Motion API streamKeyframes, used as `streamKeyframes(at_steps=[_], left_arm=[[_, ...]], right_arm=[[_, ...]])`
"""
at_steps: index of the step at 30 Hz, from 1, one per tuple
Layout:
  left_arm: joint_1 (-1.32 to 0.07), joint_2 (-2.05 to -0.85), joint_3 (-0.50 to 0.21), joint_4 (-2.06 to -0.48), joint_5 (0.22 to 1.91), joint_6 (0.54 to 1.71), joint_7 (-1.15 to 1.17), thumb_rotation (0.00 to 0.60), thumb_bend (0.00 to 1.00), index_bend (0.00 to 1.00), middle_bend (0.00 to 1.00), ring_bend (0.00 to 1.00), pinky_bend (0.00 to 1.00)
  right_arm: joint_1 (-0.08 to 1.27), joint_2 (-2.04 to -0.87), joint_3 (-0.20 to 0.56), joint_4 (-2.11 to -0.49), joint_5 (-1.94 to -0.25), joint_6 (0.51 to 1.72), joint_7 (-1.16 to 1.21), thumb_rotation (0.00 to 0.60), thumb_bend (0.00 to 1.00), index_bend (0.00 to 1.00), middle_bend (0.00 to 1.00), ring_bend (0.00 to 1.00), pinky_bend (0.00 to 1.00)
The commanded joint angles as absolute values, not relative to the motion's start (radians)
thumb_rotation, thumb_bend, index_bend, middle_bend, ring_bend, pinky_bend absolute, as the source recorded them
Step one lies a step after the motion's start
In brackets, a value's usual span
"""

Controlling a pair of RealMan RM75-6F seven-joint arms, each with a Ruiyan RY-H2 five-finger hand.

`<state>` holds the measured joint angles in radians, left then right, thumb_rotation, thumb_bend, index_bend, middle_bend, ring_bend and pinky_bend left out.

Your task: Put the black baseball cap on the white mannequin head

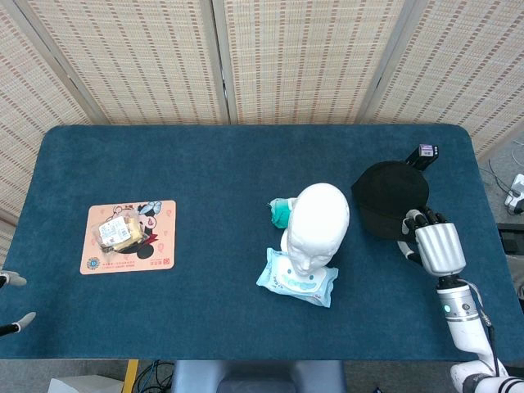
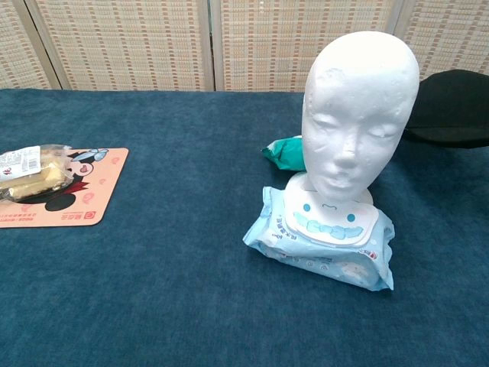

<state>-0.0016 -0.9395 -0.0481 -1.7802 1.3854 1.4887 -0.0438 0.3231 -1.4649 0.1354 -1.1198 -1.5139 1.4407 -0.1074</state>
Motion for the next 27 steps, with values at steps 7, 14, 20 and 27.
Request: streamKeyframes(at_steps=[7,14,20,27], left_arm=[[0.000,-0.940,-0.048,-1.780,1.387,1.492,-0.044,0.600,0.09,0.40,0.32,0.20,0.41],[0.000,-0.940,-0.048,-1.779,1.385,1.490,-0.042,0.600,0.09,0.40,0.32,0.20,0.41],[0.001,-0.939,-0.047,-1.781,1.387,1.491,-0.041,0.600,0.09,0.40,0.32,0.20,0.41],[0.001,-0.942,-0.048,-1.780,1.384,1.491,-0.038,0.600,0.09,0.40,0.32,0.20,0.41]], right_arm=[[0.324,-1.466,0.141,-1.115,-1.513,1.451,-0.093,0.600,0.36,0.55,0.39,0.26,0.45],[0.324,-1.455,0.140,-1.125,-1.513,1.451,-0.086,0.600,0.46,0.51,0.38,0.25,0.45],[0.322,-1.455,0.139,-1.126,-1.511,1.451,-0.077,0.600,0.55,0.51,0.38,0.25,0.45],[0.320,-1.469,0.148,-1.121,-1.517,1.484,-0.056,0.600,0.59,0.51,0.38,0.25,0.45]])
